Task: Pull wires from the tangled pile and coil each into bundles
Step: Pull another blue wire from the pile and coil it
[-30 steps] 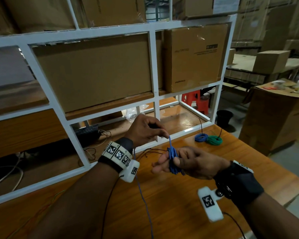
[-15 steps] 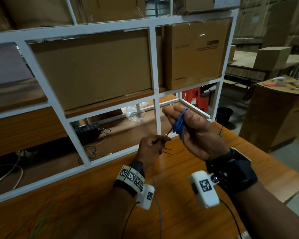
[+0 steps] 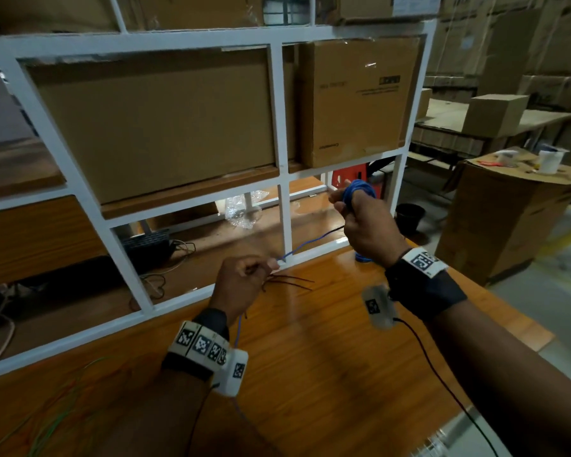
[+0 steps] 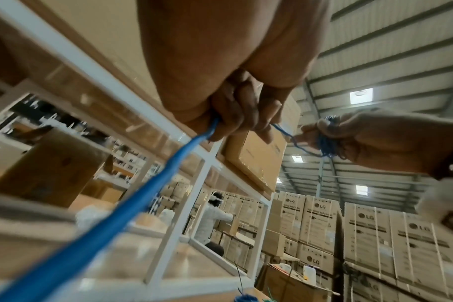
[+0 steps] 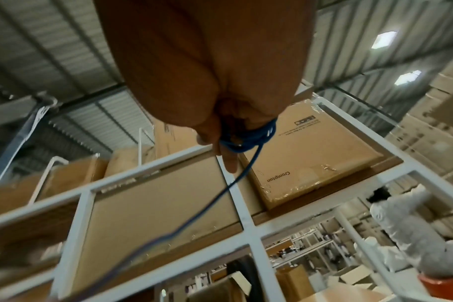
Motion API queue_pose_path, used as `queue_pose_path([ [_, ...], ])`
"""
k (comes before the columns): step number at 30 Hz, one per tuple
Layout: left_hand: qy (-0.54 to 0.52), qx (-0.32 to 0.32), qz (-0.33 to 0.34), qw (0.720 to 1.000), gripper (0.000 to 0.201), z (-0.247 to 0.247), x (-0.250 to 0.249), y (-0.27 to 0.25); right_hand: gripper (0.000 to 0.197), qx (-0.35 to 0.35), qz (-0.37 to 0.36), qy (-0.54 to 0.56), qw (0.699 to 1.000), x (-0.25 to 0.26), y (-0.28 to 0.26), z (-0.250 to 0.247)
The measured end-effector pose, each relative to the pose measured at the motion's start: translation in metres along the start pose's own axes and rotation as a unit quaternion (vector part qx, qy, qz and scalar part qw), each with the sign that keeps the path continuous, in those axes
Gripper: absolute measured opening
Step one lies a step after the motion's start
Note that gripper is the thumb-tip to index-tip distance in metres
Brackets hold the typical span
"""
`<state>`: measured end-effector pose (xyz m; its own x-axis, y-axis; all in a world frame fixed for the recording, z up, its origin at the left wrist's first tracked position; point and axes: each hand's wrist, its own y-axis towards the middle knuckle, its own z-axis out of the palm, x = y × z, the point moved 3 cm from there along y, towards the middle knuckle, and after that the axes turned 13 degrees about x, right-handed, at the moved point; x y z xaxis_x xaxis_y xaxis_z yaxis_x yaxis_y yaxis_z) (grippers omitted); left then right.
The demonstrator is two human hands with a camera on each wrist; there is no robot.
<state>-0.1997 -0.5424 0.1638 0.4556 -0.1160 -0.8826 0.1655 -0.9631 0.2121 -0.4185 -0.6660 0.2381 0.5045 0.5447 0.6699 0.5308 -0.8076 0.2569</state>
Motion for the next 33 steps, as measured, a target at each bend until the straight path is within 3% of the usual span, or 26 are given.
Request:
queue_pose_path([
  [2, 0.066, 0.018, 0.036, 0.997, 0.012, -0.006, -0.013, 0.006, 0.023, 0.02, 0.006, -0.059, 0.998, -0.002, 0.0, 0.006],
  [5, 0.156, 0.024, 0.077, 0.985, 0.01, -0.014, -0.032, 0.012, 0.021, 0.145, -0.005, -0.175, 0.974, -0.008, -0.003, 0.019],
  [8, 0.218, 0.042, 0.113, 0.968, 0.011, -0.025, -0.05, 0.018, 0.034, 0.266, -0.038, -0.188, 0.945, -0.011, -0.021, 0.039],
  [11, 0.267, 0.082, 0.123, 0.952, 0.012, -0.035, -0.065, 0.024, 0.022, 0.327, -0.034, -0.183, 0.926, -0.011, -0.037, 0.057],
  [15, 0.261, 0.1, 0.145, 0.949, 0.008, -0.049, -0.083, 0.034, 0.02, 0.391, -0.05, -0.029, 0.919, -0.003, -0.055, 0.074],
  [18, 0.205, 0.104, 0.156, 0.961, 0.009, -0.054, -0.088, 0.045, 0.021, 0.425, -0.088, 0.112, 0.894, 0.016, -0.068, 0.078],
  [20, 0.15, 0.112, 0.148, 0.971, 0.012, -0.055, -0.088, 0.049, 0.021, 0.449, -0.126, 0.225, 0.856, 0.03, -0.074, 0.076],
  [23, 0.054, 0.112, 0.12, 0.985, 0.017, -0.053, -0.08, 0.052, 0.022, 0.475, -0.201, 0.375, 0.77, 0.047, -0.075, 0.071],
  [27, -0.056, 0.096, 0.074, 0.991, 0.016, -0.037, -0.058, 0.049, 0.021, 0.449, -0.241, 0.565, 0.649, 0.065, -0.066, 0.062],
  [29, -0.094, 0.105, 0.035, 0.989, 0.012, -0.026, -0.044, 0.046, 0.024, 0.394, -0.233, 0.646, 0.611, 0.072, -0.058, 0.054],
  [31, -0.169, 0.122, 0.001, 0.978, 0.021, -0.012, -0.03, 0.036, 0.027, 0.307, -0.218, 0.694, 0.614, 0.078, -0.044, 0.047],
  [33, -0.24, 0.143, -0.032, 0.96, 0.027, 0.006, -0.018, 0.022, 0.032, 0.202, -0.195, 0.704, 0.652, 0.079, -0.03, 0.039],
])
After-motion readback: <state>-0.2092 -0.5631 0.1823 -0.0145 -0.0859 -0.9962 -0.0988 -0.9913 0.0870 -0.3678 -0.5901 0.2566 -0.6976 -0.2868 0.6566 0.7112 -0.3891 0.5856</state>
